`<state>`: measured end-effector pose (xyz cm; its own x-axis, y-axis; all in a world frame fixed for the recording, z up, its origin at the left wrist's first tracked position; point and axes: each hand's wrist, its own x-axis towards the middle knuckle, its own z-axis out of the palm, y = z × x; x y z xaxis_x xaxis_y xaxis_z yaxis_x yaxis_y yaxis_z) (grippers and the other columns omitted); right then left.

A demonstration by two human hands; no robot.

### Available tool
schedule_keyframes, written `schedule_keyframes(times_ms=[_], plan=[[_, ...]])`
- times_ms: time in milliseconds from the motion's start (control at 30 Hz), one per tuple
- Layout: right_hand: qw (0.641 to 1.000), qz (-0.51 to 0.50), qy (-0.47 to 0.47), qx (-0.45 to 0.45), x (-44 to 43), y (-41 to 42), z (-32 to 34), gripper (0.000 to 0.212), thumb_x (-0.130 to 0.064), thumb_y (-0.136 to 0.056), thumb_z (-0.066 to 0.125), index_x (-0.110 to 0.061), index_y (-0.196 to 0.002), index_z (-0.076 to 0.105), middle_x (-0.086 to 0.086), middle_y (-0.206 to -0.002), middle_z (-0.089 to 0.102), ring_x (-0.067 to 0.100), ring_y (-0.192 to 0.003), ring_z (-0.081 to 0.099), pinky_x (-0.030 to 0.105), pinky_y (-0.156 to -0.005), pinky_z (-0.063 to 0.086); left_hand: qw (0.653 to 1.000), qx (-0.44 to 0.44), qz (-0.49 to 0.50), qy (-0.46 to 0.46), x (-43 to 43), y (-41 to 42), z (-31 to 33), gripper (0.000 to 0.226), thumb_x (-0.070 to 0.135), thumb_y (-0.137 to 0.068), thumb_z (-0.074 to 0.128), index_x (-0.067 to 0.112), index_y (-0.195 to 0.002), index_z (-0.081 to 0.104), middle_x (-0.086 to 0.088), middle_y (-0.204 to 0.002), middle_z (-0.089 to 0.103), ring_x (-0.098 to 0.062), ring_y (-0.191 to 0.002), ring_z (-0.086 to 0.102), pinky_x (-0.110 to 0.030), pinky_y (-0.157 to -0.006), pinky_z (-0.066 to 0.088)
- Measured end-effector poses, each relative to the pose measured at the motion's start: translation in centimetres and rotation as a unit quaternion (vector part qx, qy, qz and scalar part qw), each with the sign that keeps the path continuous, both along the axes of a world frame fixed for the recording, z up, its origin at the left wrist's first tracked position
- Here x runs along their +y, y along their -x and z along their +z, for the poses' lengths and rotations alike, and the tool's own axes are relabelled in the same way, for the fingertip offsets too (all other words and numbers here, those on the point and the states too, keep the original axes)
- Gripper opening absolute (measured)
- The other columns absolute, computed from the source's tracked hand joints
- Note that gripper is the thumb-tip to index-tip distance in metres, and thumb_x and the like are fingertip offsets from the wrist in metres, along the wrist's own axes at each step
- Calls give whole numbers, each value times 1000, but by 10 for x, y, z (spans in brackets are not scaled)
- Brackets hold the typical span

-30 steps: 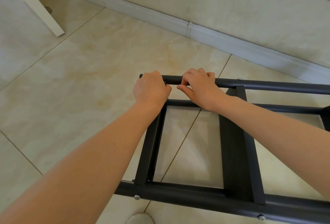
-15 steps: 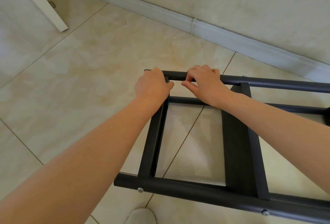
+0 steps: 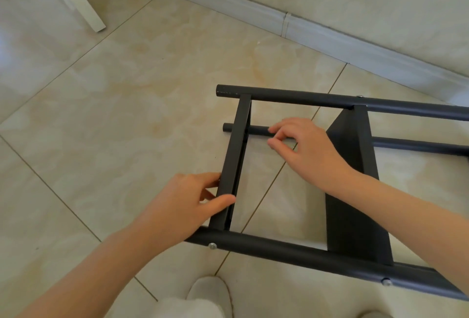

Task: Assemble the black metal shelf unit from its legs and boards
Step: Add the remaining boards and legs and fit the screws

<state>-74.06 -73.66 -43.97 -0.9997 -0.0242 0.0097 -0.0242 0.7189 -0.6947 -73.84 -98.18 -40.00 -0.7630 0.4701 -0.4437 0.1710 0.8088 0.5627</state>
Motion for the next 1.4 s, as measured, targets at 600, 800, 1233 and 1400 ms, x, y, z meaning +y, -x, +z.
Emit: schedule_keyframes(times_ms=[600, 800, 1233, 1400], plan=[[917, 0, 294, -269, -70, -72, 20, 16, -28, -96, 59, -21, -85, 66, -11, -85, 76, 4, -79, 73, 19, -74, 59, 991, -80, -13, -111, -46, -31, -15, 65, 47, -77, 78, 75, -125, 45, 9, -97, 75, -16, -74, 61, -26, -78, 50], [917, 35, 282, -278, -83, -65, 20, 18, -39, -94, 59, -28, -84, 70, -13, -85, 73, 6, -83, 71, 26, -78, 60, 990, -48, 40, -127, -47, -39, -21, 51, 55, -64, 74, 68, -110, 57, 24, -89, 74, -4, -86, 66, -5, -75, 45], [910, 25, 311, -272, -84, -62, 11, 18, -38, -91, 64, -26, -81, 74, -4, -83, 75, 13, -78, 73, 31, -81, 60, 983, -64, 58, -160, -49, -40, -27, 46, 60, -56, 74, 74, -98, 61, 23, -91, 75, -9, -93, 69, -7, -78, 48], [869, -7, 375, -323, -76, -68, 5, 18, -27, -93, 65, -15, -84, 74, -1, -84, 77, 12, -81, 74, 18, -73, 58, 987, -41, 50, -147, -51, -46, -28, 57, 61, -60, 73, 65, -113, 55, 35, -91, 71, 12, -93, 65, 4, -80, 38]])
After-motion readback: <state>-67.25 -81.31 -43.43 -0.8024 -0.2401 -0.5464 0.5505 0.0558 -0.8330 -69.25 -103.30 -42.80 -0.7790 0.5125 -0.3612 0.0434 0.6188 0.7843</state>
